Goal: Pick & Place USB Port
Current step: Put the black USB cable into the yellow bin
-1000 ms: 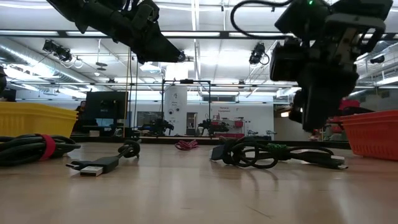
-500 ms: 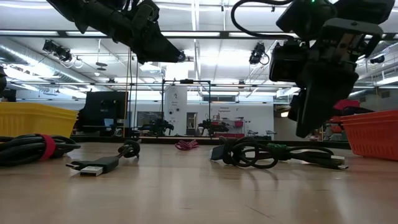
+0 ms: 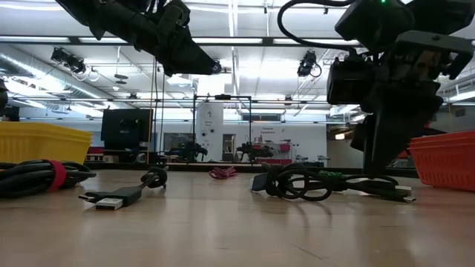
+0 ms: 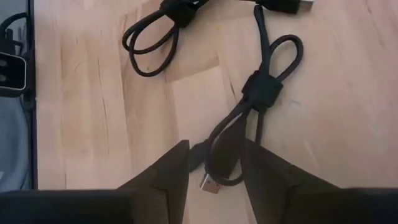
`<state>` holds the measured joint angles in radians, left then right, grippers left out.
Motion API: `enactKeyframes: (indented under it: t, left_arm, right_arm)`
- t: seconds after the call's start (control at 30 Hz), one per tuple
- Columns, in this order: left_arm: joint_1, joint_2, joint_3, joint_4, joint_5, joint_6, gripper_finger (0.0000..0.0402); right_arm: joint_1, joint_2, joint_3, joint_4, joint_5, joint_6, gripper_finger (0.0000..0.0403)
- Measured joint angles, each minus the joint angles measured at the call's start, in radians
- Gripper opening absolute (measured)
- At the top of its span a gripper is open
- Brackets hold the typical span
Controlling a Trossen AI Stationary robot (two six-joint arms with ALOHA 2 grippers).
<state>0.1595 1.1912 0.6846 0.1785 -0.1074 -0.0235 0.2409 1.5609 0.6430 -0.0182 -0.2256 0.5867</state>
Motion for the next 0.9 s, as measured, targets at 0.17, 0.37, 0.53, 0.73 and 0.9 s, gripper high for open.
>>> enactKeyframes:
  t: [0.17, 0.37, 0.53, 0.73, 0.9]
  left_arm:
    - [0.0, 0.0, 0.0, -0.001, 0.0, 0.0, 0.019]
    - [0.0, 0.0, 0.0, -0.001, 0.0, 0.0, 0.019]
    - [0.0, 0.0, 0.0, -0.001, 0.0, 0.0, 0.019]
    - [0.0, 0.0, 0.0, -0.001, 0.0, 0.0, 0.019]
    - [0.0, 0.0, 0.0, -0.001, 0.0, 0.0, 0.019]
  right_arm:
    - [0.0, 0.01, 0.0, 0.001, 0.001, 0.003, 0.0146]
    - [0.0, 0.01, 0.0, 0.002, 0.0, 0.004, 0.0146]
    - [0.005, 0.011, 0.0, 0.002, 0.0, 0.007, 0.0146]
    - [0.01, 0.011, 0.0, 0.003, 0.0, 0.007, 0.0146]
    - [0.01, 0.038, 0.0, 0.028, 0.003, 0.008, 0.0146]
